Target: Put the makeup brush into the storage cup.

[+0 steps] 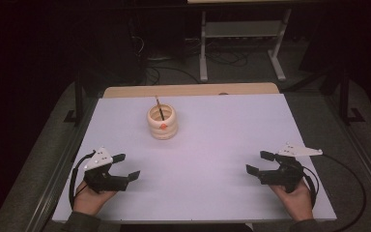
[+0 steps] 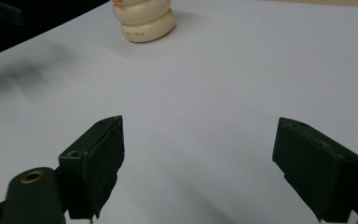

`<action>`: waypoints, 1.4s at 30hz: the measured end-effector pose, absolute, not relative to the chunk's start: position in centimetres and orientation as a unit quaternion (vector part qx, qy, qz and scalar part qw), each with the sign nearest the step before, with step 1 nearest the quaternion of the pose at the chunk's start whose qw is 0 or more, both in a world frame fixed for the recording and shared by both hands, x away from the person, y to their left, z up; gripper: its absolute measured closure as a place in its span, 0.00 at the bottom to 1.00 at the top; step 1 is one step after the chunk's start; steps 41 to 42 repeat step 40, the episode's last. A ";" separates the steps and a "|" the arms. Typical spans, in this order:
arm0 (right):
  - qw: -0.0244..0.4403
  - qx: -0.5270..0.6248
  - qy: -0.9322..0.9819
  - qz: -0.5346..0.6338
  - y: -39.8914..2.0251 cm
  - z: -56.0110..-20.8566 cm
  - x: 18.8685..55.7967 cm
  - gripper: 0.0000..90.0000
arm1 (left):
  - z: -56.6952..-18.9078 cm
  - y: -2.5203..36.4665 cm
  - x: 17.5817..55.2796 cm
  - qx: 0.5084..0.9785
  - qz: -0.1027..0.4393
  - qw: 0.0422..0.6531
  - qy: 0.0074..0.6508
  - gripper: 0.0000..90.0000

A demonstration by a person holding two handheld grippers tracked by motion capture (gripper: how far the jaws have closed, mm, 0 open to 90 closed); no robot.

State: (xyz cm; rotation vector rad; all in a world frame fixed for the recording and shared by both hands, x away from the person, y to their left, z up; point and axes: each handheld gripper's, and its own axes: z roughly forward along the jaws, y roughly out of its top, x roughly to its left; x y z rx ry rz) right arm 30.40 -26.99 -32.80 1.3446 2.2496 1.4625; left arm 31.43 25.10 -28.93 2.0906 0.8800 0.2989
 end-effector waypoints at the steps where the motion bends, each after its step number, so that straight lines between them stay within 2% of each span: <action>1: 0.069 0.448 0.747 0.487 -27.0 -32.8 30.3 0.17 | -28.9 25.1 31.5 0.833 0.119 0.412 0.349 0.19; 42: 0.078 0.447 0.755 0.474 -27.7 -33.9 28.4 0.16 | -30.0 25.1 31.4 0.837 0.117 0.407 0.347 0.19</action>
